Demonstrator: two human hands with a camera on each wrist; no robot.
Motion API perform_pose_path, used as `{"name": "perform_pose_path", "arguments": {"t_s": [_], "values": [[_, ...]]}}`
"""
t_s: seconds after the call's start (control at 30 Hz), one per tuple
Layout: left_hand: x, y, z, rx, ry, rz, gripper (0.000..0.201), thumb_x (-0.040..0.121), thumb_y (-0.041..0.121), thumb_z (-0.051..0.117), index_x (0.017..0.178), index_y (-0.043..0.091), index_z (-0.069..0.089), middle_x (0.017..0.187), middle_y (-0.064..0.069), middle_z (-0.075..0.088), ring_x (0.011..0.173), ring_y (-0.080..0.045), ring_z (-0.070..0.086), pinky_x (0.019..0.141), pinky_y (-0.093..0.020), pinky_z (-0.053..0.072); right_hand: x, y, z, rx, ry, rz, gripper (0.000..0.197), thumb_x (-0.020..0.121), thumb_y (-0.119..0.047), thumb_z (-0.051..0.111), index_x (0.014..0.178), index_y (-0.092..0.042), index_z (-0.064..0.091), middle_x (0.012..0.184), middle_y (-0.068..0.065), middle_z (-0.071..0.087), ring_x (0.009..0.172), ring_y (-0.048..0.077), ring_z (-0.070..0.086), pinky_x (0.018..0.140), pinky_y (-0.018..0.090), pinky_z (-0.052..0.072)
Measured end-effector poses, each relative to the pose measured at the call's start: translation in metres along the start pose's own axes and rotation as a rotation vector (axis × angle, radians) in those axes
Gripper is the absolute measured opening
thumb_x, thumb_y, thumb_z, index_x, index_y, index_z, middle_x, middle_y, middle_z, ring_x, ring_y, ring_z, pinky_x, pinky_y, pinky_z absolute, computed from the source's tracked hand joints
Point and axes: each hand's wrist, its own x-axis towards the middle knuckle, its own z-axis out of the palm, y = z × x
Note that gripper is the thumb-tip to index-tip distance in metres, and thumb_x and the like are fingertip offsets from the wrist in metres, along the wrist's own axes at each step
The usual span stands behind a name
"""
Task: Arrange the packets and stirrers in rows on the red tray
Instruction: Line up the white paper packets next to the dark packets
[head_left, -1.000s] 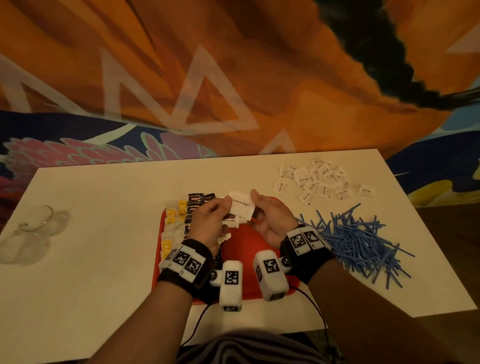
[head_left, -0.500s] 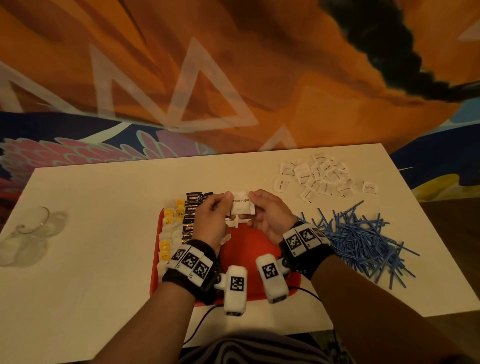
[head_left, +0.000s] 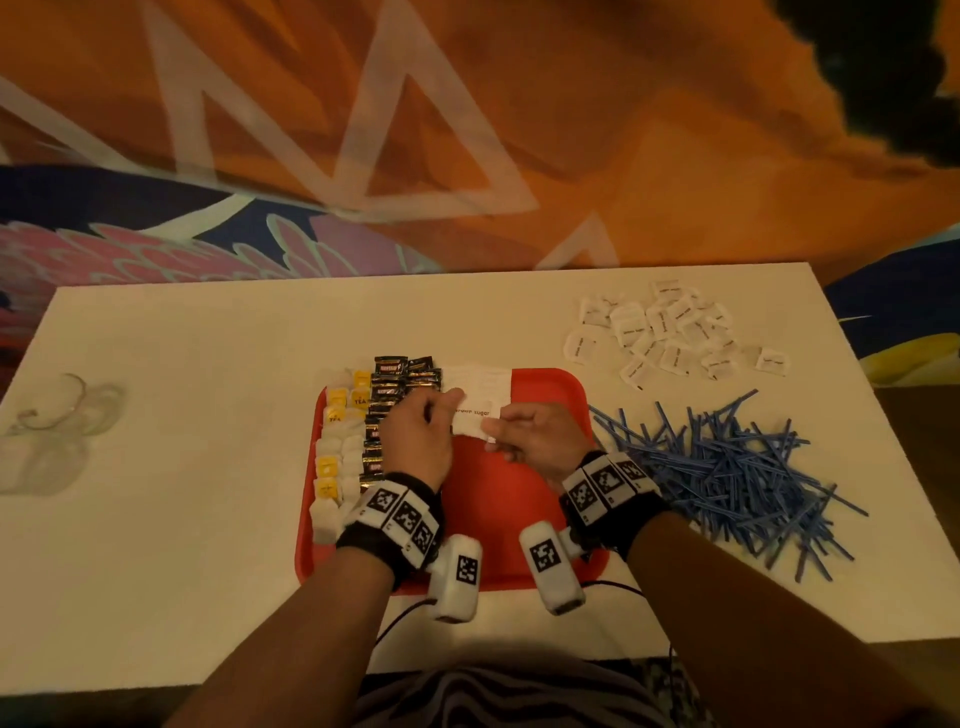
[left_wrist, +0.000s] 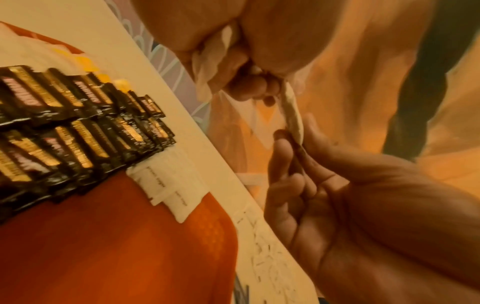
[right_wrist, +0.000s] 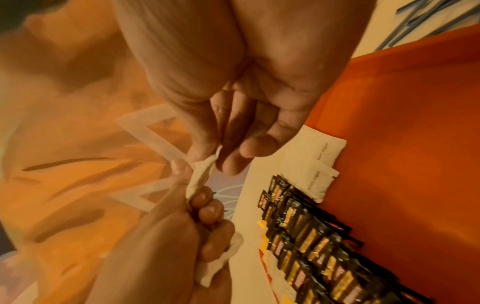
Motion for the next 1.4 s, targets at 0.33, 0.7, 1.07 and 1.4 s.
{"name": "perform_pose_path", "arguments": {"t_s": [0.33, 0.7, 1.07, 1.4], "values": [[0.001, -0.058, -0.018, 0.155, -0.005, -0.243, 0.035, 0.099, 0.043, 0.054, 0.08, 0.015, 0.062, 0.068, 0.001, 0.066, 0.068, -0.015, 0.063, 0.068, -0.03, 0.046, 0.059, 0.056, -0.032, -0.631, 0.081, 0.135, 0.034, 0.087, -0.031, 0.071, 0.116, -0.013, 0.066, 0.111, 0.0, 0.069, 0.096, 0.013, 0.064, 0.082, 0.022, 0.048], [-0.014, -0.079, -0.032, 0.125, -0.024, -0.278, 0.027, 0.099, 0.038, 0.055, 0.084, 0.017, 0.064, 0.07, 0.001, 0.068, 0.069, -0.016, 0.065, 0.07, -0.031, 0.051, 0.101, 0.059, -0.024, -0.755, 0.212, 0.157, 0.023, 0.087, -0.037, 0.071, 0.1, -0.019, 0.065, 0.095, -0.005, 0.065, 0.084, 0.008, 0.057, 0.066, 0.017, 0.04], [-0.017, -0.084, -0.04, 0.048, 0.005, -0.325, 0.026, 0.099, 0.034, 0.055, 0.083, 0.016, 0.064, 0.062, 0.0, 0.063, 0.054, -0.01, 0.057, 0.057, -0.027, 0.043, 0.099, 0.067, -0.003, -0.906, 0.129, -0.254, 0.015, 0.088, -0.013, 0.064, 0.098, -0.021, 0.057, 0.099, 0.0, 0.05, 0.09, 0.014, 0.048, 0.077, 0.029, 0.042], [-0.018, -0.083, -0.052, -0.054, -0.029, -0.366, 0.033, 0.102, 0.04, 0.049, 0.086, 0.015, 0.064, 0.058, 0.004, 0.06, 0.053, -0.012, 0.055, 0.055, -0.03, 0.047, 0.095, 0.064, 0.006, -1.003, 0.117, -0.16, 0.034, 0.086, -0.02, 0.069, 0.113, -0.036, 0.058, 0.11, -0.005, 0.042, 0.098, 0.011, 0.045, 0.078, 0.028, 0.045]]}}
